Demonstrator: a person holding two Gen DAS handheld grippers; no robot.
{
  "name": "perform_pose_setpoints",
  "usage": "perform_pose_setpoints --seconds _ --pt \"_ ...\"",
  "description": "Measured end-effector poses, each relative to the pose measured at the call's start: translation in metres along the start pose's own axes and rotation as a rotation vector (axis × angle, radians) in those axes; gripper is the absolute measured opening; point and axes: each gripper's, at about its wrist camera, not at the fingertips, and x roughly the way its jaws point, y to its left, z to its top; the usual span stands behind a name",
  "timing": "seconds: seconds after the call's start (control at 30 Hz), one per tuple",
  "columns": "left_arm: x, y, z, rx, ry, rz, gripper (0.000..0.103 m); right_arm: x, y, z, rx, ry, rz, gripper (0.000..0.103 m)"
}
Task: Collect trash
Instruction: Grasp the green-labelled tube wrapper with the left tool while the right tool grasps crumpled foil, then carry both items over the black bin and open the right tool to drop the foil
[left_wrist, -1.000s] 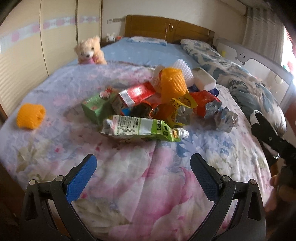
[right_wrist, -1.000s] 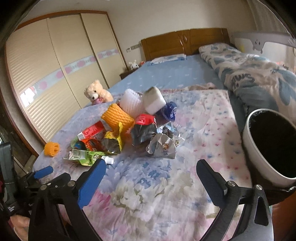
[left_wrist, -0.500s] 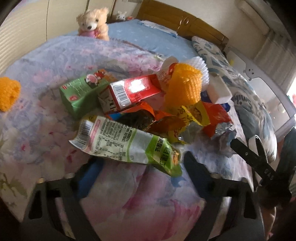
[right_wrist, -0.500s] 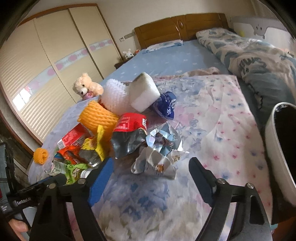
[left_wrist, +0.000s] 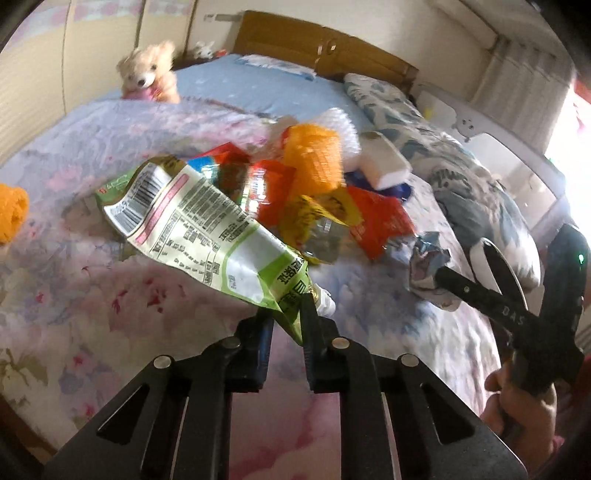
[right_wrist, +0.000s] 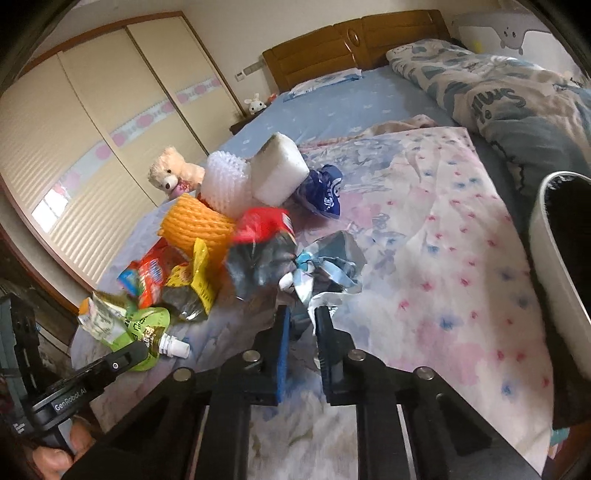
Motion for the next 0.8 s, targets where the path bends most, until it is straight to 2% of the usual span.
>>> perform_pose_setpoints --seconds 0.2,0.43,0.8 --pt "-0.016 -0.031 -0.012 0.082 0.001 -0.065 0.013 -0.028 -0.008 -0.008 0.021 -0.030 0.010 0.012" --pt "-0.017 -0.078 -0.018 0.204 0.024 -0.149 0.013 -0.063 -0.025 -0.015 0.054 -0.082 -0.016 0.012" --pt "-0.011 -0.135 -0.015 0.304 0.053 -0.250 0.013 -0.111 -0.065 -0.016 0.109 -0.155 -0.074 0.012"
